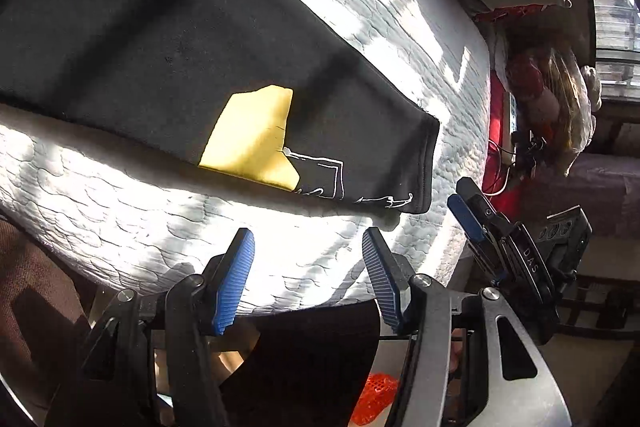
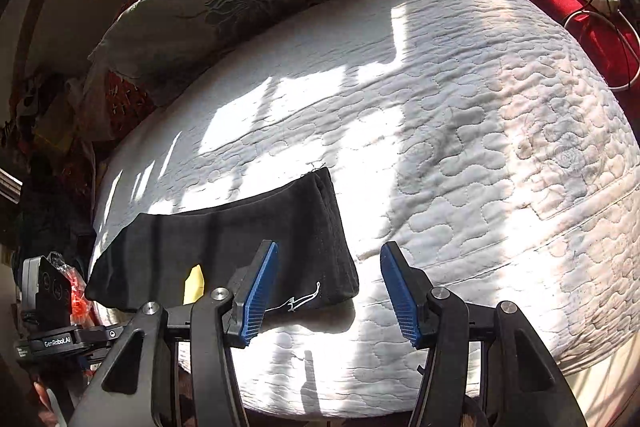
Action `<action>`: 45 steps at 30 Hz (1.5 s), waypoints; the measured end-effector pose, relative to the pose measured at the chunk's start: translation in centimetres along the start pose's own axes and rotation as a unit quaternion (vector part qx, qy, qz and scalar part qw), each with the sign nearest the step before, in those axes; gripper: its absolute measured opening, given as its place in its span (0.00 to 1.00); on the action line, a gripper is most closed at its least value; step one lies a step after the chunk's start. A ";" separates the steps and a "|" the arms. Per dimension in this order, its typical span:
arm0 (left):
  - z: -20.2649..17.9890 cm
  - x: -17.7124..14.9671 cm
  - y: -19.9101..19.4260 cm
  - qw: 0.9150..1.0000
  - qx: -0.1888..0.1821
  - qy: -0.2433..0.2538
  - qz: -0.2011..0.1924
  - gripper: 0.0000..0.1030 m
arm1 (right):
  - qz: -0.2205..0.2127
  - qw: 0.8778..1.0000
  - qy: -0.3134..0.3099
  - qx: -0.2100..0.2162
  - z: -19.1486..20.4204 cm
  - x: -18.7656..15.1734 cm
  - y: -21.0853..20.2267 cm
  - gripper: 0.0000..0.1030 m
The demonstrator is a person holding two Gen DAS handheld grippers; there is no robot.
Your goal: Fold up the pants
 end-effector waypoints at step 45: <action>-3.0 -3.7 6.1 0.967 -0.034 -0.240 -0.076 0.53 | 0.219 0.942 -0.060 0.246 0.6 6.3 12.1 0.25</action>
Point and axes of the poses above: each gripper's, at about its wrist camera, not at the fingertips, and y roughly the way its jaws point, z to its left, x to its top, the point moved 4 cm from there along y, roughly the way its jaws point, and after that the axes turned 4 degrees about y, right-handed, at the moved point
